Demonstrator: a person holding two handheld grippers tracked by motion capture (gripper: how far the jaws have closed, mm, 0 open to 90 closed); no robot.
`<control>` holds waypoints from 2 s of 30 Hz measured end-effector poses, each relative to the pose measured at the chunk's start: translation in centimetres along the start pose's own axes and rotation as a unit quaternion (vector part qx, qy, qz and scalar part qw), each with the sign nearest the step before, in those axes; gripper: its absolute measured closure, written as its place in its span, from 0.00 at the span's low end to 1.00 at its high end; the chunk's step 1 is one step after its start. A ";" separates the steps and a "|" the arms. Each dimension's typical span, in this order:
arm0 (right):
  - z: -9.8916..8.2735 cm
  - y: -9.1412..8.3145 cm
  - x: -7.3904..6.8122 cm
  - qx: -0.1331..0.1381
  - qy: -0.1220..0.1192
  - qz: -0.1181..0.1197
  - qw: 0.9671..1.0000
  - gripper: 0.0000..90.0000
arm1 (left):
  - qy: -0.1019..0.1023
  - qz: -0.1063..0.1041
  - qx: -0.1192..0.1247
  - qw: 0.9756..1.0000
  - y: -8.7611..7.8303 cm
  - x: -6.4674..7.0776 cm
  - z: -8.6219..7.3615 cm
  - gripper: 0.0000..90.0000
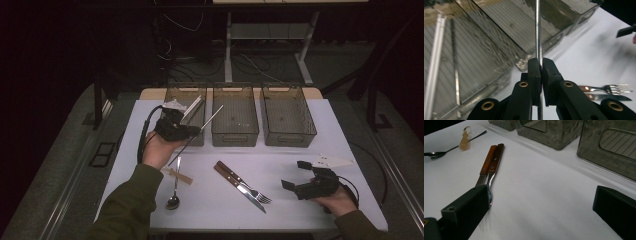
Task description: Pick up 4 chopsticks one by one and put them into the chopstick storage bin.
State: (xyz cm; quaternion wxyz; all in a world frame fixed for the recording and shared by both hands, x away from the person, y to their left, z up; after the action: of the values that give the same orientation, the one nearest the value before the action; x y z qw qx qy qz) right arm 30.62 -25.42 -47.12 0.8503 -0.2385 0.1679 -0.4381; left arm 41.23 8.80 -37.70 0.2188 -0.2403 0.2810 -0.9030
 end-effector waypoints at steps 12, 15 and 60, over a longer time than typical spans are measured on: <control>0.0 0.0 0.0 0.002 0.001 -0.001 1.000 0.01 | -0.002 0.042 -0.009 0.999 -0.9 -4.7 3.8 0.95; 0.1 0.0 0.0 0.003 0.002 -0.001 1.000 0.01 | 0.003 0.055 -0.018 0.998 -0.9 -6.3 4.5 0.95; 0.3 -0.4 -0.1 0.012 0.008 0.007 1.000 0.01 | -0.015 0.105 -0.013 0.994 2.6 -11.2 2.1 0.48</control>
State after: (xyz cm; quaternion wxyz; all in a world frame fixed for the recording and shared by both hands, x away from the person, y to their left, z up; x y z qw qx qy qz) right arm 30.47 -25.51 -46.67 0.8548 -0.2231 0.1708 -0.4363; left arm 51.89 11.94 -41.29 0.3136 -0.2260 0.3134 -0.8674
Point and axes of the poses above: each handheld gripper's, and its own axes: y roughly forward along the jaws, z roughly out of its top, x roughly to its right, the point moved 7 cm from there along y, roughly forward along the jaws, and after that the axes turned 12 degrees about -z, right-handed, at the moved point
